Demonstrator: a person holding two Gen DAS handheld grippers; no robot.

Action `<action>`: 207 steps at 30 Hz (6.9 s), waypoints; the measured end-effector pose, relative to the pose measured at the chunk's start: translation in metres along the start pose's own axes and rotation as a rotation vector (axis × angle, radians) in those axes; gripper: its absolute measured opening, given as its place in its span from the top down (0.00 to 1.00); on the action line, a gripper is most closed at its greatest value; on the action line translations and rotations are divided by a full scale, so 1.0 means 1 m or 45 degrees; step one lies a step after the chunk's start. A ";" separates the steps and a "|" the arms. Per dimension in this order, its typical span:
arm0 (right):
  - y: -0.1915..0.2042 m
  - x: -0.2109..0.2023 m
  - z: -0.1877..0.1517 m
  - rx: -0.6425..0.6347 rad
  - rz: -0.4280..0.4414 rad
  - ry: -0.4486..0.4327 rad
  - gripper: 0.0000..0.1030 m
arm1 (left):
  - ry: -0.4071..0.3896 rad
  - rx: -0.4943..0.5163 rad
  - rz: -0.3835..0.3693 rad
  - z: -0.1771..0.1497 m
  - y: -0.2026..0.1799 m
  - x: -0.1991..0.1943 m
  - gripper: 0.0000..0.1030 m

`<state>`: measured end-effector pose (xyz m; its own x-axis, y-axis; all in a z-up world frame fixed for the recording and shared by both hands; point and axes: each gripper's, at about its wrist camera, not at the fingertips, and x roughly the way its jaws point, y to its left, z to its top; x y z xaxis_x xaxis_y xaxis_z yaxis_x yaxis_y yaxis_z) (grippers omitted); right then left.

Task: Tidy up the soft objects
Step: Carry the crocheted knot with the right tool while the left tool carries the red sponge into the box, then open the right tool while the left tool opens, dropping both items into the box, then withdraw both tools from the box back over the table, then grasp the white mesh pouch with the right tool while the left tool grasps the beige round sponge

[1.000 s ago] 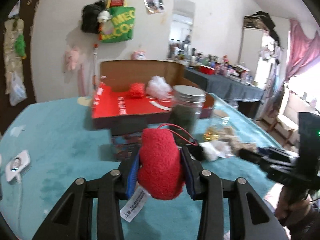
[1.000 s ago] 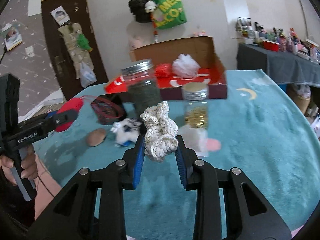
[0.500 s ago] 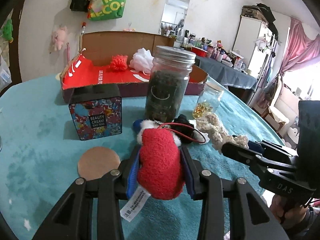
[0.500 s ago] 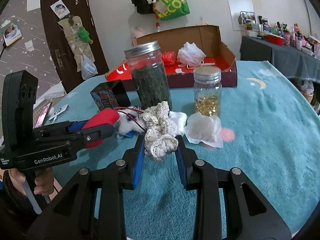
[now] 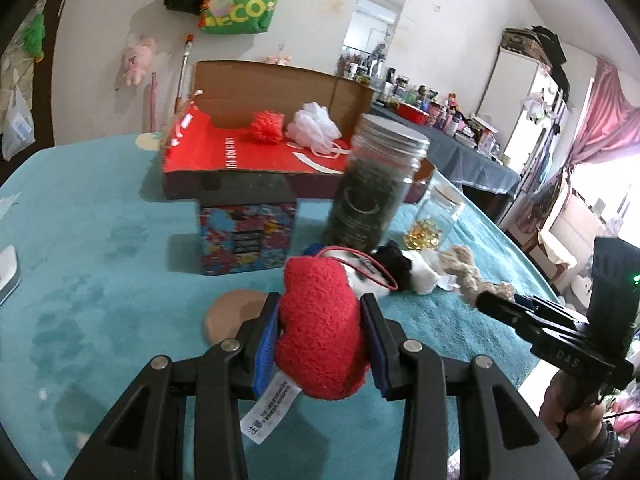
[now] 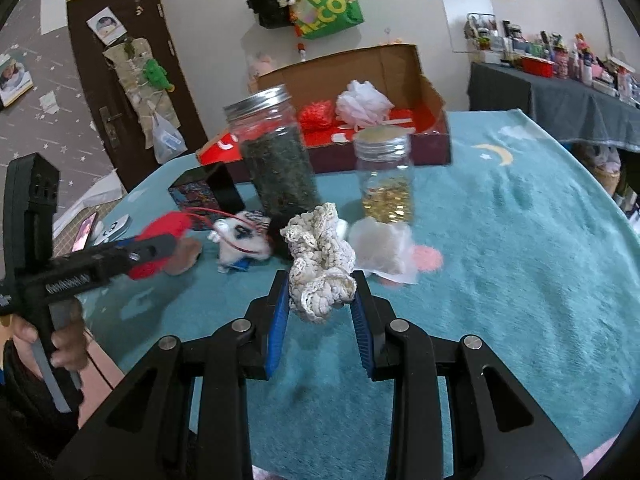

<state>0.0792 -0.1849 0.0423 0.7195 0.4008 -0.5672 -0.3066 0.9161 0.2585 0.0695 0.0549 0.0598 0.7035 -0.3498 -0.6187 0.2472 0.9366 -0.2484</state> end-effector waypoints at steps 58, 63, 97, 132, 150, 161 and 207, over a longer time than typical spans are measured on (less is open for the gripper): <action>-0.121 0.077 0.117 -0.043 0.260 0.298 0.72 | 0.190 0.456 -0.159 0.126 0.114 0.067 0.60; -0.115 0.078 0.135 -0.076 0.276 0.291 0.72 | 0.165 0.458 -0.181 0.142 0.104 0.066 0.60; -0.072 0.271 0.239 -0.255 -0.382 0.630 0.71 | 0.518 0.174 0.376 0.219 0.078 0.242 0.58; -0.008 0.115 0.254 -0.327 -0.319 0.278 0.27 | 0.004 0.210 0.202 0.200 0.002 0.057 0.01; 0.057 -0.077 0.168 -0.343 -0.314 -0.332 0.09 | -0.490 0.179 0.219 0.115 -0.063 -0.083 0.00; 0.060 -0.112 0.091 -0.316 -0.334 -0.508 0.04 | -0.642 0.184 0.273 0.048 -0.078 -0.099 0.00; 0.011 -0.008 -0.031 -0.085 -0.369 -0.144 0.04 | -0.178 0.045 0.307 -0.049 -0.036 0.018 0.00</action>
<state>0.0512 -0.1779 0.0253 0.8466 0.1223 -0.5180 -0.1161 0.9922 0.0445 0.0407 0.0143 0.0212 0.8294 -0.1126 -0.5472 0.0830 0.9934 -0.0787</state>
